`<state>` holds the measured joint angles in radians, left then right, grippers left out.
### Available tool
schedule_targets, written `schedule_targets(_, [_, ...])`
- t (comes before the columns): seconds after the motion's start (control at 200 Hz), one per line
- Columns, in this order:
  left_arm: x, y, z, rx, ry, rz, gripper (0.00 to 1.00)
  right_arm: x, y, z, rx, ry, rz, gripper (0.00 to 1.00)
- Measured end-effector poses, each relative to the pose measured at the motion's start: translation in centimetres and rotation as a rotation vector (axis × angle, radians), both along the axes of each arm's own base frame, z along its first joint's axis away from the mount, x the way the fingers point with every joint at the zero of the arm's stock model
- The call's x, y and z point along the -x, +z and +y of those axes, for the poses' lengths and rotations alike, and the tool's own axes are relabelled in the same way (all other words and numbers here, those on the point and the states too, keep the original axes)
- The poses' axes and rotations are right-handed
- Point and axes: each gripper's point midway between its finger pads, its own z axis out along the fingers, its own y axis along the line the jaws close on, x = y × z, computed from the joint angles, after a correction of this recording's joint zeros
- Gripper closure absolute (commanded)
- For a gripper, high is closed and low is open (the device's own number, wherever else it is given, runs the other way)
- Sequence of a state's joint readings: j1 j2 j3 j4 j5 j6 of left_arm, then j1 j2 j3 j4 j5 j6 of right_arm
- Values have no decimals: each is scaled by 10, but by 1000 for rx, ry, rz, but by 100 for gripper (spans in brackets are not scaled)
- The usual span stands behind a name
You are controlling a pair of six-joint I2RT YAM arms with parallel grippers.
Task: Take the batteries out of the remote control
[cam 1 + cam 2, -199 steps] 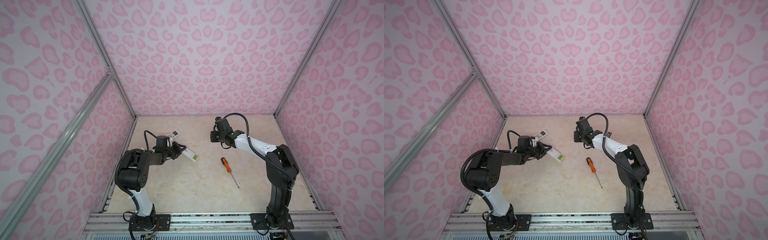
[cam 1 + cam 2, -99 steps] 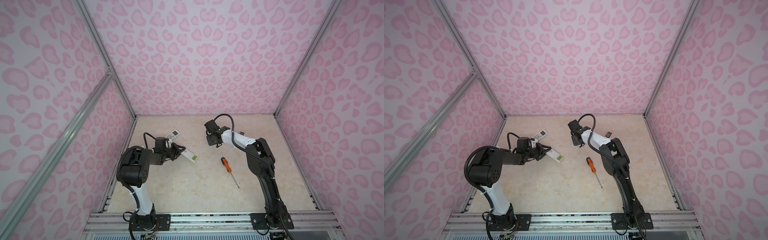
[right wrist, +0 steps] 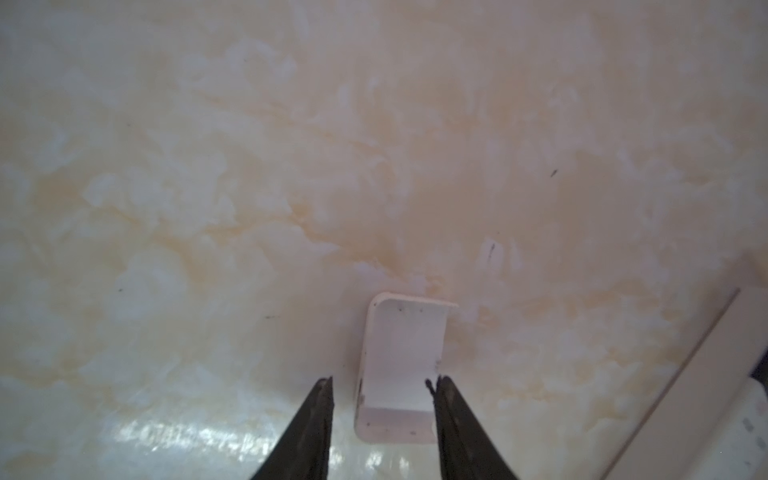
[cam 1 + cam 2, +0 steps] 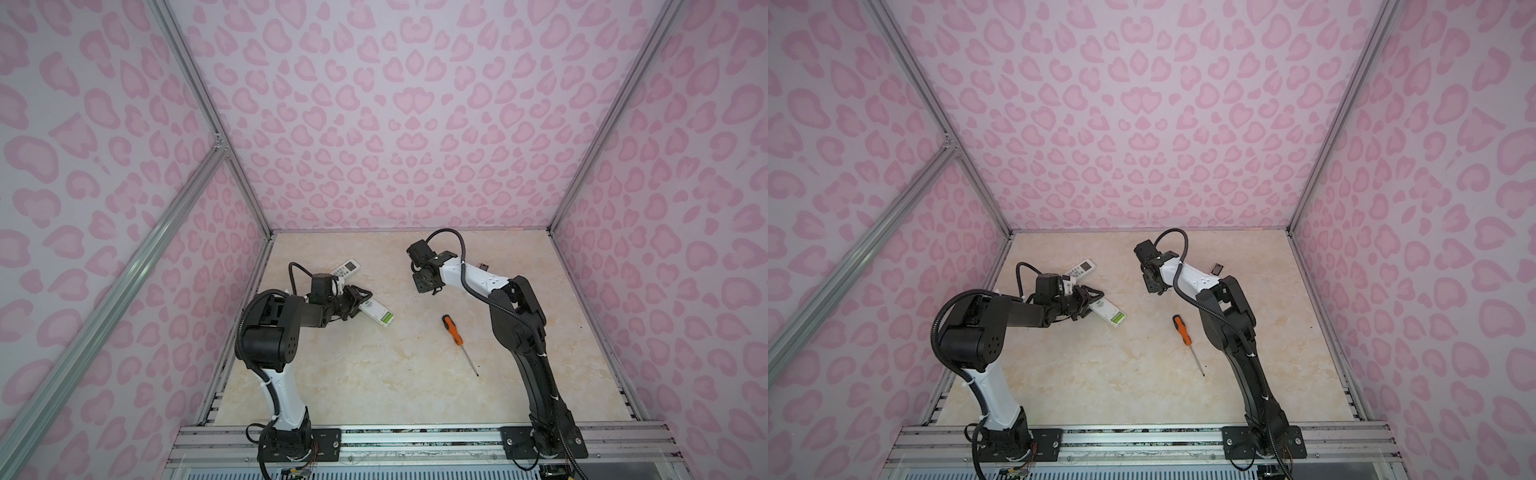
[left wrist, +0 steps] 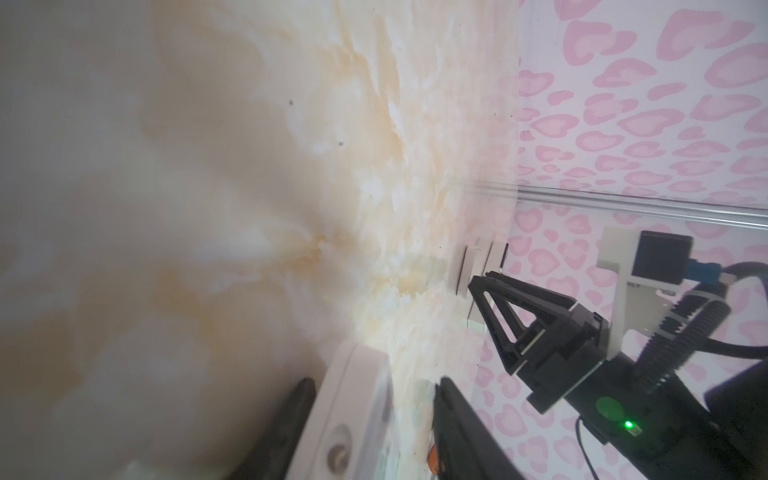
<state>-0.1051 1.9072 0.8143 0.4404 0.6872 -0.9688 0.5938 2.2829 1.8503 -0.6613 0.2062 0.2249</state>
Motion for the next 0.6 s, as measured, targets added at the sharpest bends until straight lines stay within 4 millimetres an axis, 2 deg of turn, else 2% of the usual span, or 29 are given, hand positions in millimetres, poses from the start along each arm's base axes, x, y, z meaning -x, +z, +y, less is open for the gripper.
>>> schedule_targets(0.11, [0,3,1,-23,-17,-20,32,9,15,0,-29,10,-9,57])
schedule_targets(0.17, [0,5,1,-38,-25,-31,21,15,22,0,-49,10,-17,57])
schedule_targets(0.255, [-1,11,3,-67,-39,-45,10,27,29,-3,-81,6,-13,57])
schedule_targets(0.3, [-2,12,4,-89,-41,-46,1,33,32,-6,-88,3,-11,57])
schedule_targets(0.42, [-2,14,11,-167,-46,-39,2,55,40,-13,-146,-13,-5,56])
schedule_targets(0.605, [3,12,22,-309,-61,-2,2,92,35,-30,-187,-46,35,55])
